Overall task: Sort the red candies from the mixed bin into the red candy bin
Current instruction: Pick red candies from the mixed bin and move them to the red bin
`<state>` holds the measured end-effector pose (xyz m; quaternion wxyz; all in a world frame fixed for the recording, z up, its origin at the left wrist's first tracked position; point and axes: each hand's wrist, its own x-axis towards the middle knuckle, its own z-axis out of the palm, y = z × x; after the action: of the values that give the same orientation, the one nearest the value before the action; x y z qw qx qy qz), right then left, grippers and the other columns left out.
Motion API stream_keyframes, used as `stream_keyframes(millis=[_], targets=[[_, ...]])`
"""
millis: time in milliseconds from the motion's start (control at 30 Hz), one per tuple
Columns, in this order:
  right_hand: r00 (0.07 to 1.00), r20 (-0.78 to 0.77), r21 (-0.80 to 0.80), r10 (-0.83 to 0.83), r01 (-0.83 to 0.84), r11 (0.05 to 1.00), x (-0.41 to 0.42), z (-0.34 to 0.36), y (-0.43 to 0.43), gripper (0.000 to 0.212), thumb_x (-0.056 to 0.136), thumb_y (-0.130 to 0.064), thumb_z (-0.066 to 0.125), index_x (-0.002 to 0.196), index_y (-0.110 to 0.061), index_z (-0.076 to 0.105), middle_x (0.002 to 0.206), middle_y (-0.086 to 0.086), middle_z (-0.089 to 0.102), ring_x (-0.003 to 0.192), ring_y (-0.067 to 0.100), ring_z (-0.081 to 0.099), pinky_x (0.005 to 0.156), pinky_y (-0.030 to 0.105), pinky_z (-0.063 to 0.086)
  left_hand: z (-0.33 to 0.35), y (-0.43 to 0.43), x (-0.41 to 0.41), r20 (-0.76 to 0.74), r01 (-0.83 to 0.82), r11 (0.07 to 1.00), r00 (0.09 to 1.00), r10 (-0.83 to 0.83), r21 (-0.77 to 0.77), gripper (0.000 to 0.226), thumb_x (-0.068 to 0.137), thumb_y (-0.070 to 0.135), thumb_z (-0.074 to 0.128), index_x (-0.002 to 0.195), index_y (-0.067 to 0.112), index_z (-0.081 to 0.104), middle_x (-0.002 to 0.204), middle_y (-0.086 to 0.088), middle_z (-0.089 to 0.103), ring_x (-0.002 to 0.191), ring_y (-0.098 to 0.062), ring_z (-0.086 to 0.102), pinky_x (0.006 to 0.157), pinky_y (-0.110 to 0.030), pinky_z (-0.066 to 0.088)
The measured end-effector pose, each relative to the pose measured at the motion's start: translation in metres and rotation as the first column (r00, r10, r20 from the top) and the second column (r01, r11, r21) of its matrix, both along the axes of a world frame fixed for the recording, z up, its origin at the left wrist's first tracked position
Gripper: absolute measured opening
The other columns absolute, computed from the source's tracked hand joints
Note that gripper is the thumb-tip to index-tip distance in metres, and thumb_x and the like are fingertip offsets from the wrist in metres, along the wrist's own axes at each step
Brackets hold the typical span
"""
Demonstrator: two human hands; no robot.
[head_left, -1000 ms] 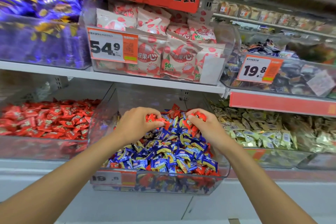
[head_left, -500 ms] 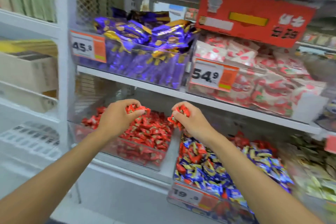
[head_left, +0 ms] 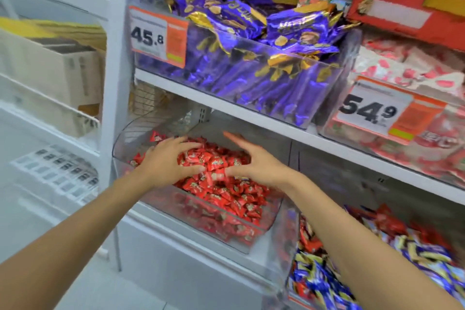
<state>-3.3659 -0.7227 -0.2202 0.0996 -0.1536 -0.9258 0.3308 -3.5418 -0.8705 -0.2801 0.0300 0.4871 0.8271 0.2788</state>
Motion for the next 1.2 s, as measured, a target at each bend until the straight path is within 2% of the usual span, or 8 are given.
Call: stream_keyframes(millis=[167,333,467,600,767,933,1133,1200], targets=[[0.986,0.099,0.241,-0.131,0.104,0.965,0.024,-0.002,0.018,0.055,0.084,-0.008,0.063,0.136,-0.019,0.049,0.140,-0.001,0.050,0.128,0.009,0.045,0.099,0.009,0.029,-0.002,-0.008,0.008,-0.037,0.026,0.995,0.999,-0.030,-0.096,0.122,0.030,0.105,0.008,0.135,0.051,0.039,0.153,0.011,0.031,0.144,-0.015,0.018,0.116,-0.051,0.011],[0.950,0.297,0.288,-0.098,0.009,0.957,0.015,0.000,0.007,0.067,0.083,-0.024,0.073,0.142,-0.017,0.043,0.142,0.000,0.049,0.127,0.017,0.048,0.101,0.021,0.034,-0.004,-0.011,0.012,-0.088,0.038,0.992,0.995,-0.048,-0.120,0.105,0.045,0.099,0.015,0.136,0.052,0.036,0.151,0.014,0.032,0.143,-0.012,0.020,0.115,-0.053,0.005],[0.977,0.181,0.232,-0.115,0.071,0.970,0.007,0.000,-0.005,0.059,0.080,-0.022,0.076,0.132,-0.016,0.049,0.098,0.001,0.061,0.085,0.015,0.057,0.078,0.029,0.046,-0.002,-0.013,0.014,-0.076,0.046,0.995,0.996,-0.053,-0.086,0.097,0.050,0.095,0.022,0.134,0.051,0.040,0.150,0.013,0.034,0.142,-0.011,0.022,0.115,-0.053,0.006],[0.990,0.088,0.229,-0.111,0.088,0.969,0.040,0.010,-0.015,0.057,0.079,-0.027,0.076,0.129,-0.020,0.050,0.088,-0.003,0.058,0.076,0.010,0.053,0.074,0.028,0.045,0.006,-0.013,0.024,-0.098,0.038,0.999,0.994,-0.041,-0.030,0.081,0.065,0.090,0.035,0.134,0.047,0.043,0.153,0.011,0.030,0.145,-0.014,0.013,0.115,-0.057,0.002],[0.970,-0.081,0.252,-0.228,0.241,0.937,0.149,0.020,-0.015,0.017,0.086,-0.030,0.068,0.103,-0.031,0.065,0.096,-0.010,0.065,0.089,0.006,0.059,0.079,0.021,0.045,0.029,0.006,0.083,-0.038,0.173,0.973,0.985,-0.169,0.153,0.082,0.063,0.084,0.032,0.131,0.041,0.050,0.148,0.007,0.040,0.142,-0.014,0.024,0.117,-0.047,0.013],[0.889,0.127,0.441,-0.440,0.347,0.828,0.252,0.018,0.011,0.051,0.086,-0.031,0.068,0.133,-0.026,0.052,0.129,-0.003,0.054,0.122,0.018,0.048,0.105,0.035,0.035,0.035,0.039,0.159,0.084,0.382,0.906,0.912,-0.402,0.185,0.081,0.073,0.078,0.037,0.138,0.031,0.046,0.151,-0.002,0.036,0.140,-0.013,0.029,0.114,-0.025,0.017],[0.961,0.249,0.089,-0.124,0.104,0.991,0.268,0.001,-0.002,0.039,0.080,-0.034,0.074,0.118,-0.034,0.063,0.124,-0.020,0.052,0.117,-0.012,0.043,0.102,0.014,0.033,0.019,0.050,0.179,0.181,0.430,0.895,0.877,-0.445,0.119,0.076,0.075,0.081,0.039,0.140,0.043,0.037,0.157,0.006,0.019,0.144,-0.009,0.018,0.112,-0.026,0.013],[0.930,0.363,0.078,-0.053,0.026,0.997,0.267,-0.011,-0.004,0.045,0.079,-0.039,0.075,0.121,-0.039,0.060,0.143,-0.011,0.038,0.136,0.001,0.026,0.111,0.023,0.022,0.015,0.050,0.177,0.174,0.412,0.901,0.885,-0.431,0.138,0.078,0.070,0.086,0.033,0.137,0.047,0.038,0.156,0.008,0.021,0.142,-0.009,0.021,0.116,-0.035,0.016]])
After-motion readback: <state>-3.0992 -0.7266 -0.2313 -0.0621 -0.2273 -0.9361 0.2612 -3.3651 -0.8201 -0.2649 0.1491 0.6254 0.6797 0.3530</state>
